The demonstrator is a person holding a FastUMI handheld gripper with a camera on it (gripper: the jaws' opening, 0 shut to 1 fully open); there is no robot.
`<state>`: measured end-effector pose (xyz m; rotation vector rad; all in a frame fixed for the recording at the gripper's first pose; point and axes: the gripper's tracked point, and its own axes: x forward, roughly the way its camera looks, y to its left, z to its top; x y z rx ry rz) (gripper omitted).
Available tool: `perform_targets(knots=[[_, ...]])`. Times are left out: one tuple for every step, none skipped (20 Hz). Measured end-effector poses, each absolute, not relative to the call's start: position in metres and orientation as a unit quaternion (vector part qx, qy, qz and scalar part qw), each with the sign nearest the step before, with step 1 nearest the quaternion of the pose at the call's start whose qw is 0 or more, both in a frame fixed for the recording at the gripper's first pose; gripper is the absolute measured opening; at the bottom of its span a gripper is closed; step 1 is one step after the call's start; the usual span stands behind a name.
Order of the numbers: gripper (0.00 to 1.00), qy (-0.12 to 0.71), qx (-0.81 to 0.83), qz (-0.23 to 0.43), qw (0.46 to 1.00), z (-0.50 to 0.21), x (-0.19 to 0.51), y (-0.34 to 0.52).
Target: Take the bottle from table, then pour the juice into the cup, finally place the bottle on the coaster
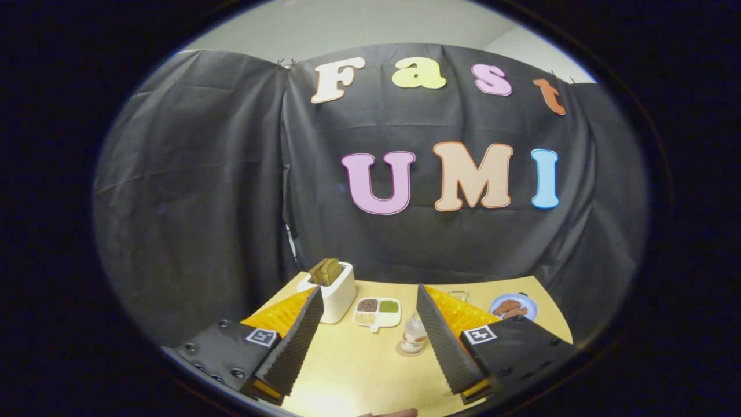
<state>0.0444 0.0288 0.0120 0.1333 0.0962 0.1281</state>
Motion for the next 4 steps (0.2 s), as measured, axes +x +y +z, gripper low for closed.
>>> perform_targets(knots=[[1.00, 0.047, 0.071, 0.066, 0.994, 0.0121, 0.0446, 0.0294], [1.00, 0.044, 0.075, 0.068, 0.994, 0.0143, 0.0444, 0.0305], [1.00, 0.042, 0.078, 0.068, 0.994, 0.0156, 0.0433, 0.0300], [1.00, 0.041, 0.080, 0.066, 0.994, 0.0159, 0.0428, 0.0289]])
